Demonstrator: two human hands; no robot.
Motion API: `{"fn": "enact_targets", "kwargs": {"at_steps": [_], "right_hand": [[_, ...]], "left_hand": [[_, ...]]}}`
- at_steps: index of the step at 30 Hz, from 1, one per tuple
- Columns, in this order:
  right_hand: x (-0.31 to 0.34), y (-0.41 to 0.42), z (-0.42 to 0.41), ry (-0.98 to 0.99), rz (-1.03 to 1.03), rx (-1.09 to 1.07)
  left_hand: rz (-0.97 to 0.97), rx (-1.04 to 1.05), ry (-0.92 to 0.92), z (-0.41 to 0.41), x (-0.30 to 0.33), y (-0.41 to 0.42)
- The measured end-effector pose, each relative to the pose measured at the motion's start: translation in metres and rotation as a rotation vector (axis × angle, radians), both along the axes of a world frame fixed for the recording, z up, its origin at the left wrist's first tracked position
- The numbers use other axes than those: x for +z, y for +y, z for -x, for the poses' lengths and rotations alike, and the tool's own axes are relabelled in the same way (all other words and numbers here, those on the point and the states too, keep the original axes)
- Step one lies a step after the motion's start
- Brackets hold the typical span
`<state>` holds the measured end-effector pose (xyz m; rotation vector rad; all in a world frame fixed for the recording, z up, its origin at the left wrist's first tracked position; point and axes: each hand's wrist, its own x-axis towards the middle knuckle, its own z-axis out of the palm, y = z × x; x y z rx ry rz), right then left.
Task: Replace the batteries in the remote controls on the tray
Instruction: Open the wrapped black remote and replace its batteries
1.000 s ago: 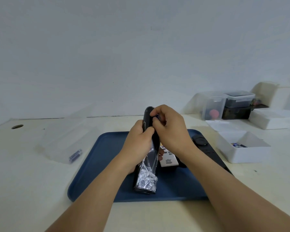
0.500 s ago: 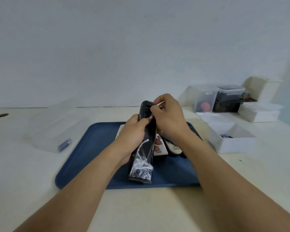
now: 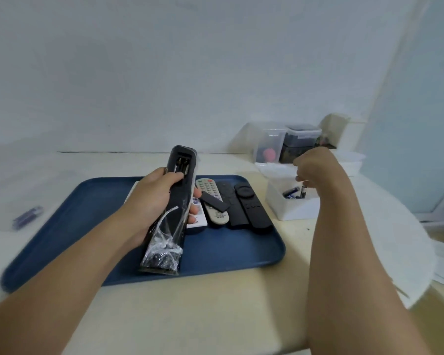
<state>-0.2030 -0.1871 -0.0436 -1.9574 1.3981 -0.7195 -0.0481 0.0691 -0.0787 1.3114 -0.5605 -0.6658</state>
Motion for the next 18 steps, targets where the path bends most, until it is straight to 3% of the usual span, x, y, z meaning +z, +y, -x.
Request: {"fn": "enact_targets", "kwargs": {"at_steps": [2,4,7,10,13,18], "right_hand": [[0.005,0.003,-0.003,0.069,0.226,-0.070],[0.009,0.017,-0.012,-0.107,0.375,-0.007],[0.011,0.073,-0.052,-0.431,0.252,0.390],[-0.005,0.136,-0.088,-0.393,0.292,0.719],[-0.022,0.175,-0.105,-0.359,0.365,0.901],[-0.006,0.219,-0.130,-0.416,0.295,1.131]], "left_hand": [[-0.008,0.000,-0.003,0.001,0.000,0.000],[-0.016,0.010,-0.010,0.002,0.002,-0.002],[-0.018,0.067,-0.027,-0.007,0.007,0.002],[-0.022,0.190,-0.114,-0.017,0.016,0.020],[0.009,0.291,-0.118,-0.023,0.027,0.051],[0.066,0.481,-0.059,-0.059,0.042,0.126]]}}
